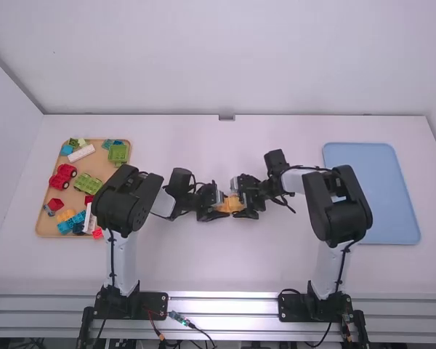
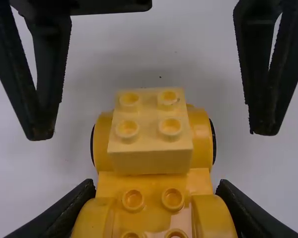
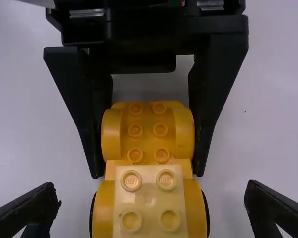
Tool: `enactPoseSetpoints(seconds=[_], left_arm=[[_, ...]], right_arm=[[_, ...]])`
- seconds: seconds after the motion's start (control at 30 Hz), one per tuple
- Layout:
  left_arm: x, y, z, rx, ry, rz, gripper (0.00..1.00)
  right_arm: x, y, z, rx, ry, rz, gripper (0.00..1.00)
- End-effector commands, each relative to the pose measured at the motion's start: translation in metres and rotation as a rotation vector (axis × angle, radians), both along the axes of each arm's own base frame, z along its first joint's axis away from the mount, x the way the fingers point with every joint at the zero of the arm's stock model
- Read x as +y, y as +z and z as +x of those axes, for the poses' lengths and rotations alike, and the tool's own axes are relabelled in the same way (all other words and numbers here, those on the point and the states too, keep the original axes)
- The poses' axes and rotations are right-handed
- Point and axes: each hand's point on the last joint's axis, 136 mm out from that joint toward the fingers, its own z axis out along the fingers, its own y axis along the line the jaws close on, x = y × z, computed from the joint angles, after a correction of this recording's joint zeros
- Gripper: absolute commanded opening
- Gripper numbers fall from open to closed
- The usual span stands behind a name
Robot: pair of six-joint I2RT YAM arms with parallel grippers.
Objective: Assemble lego blocks to make yellow taxi
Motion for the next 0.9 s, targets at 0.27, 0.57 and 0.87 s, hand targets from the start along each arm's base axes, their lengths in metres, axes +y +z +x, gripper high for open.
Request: enactPoseSetpoints(seconds=[0.27, 0.57, 0.87], left_arm=[[0.016, -0.036, -0.017, 0.032, 0.039, 0.118, 0.25], [0.017, -0.036, -0.019, 0.024, 0.046, 0.114, 0.23], [0.017, -0.035, -0.016, 0.018, 0.050, 0.113, 0.21]], right_arm=[[-0.007, 0.047, 0.005, -0.047, -0.009, 0.133, 0.99], [-0.002, 0.042, 0.001, -0.038, 0.005, 0.128, 0.00], [-0.005, 0.031, -0.003, -0.028, -0.012, 0.106, 0.00]])
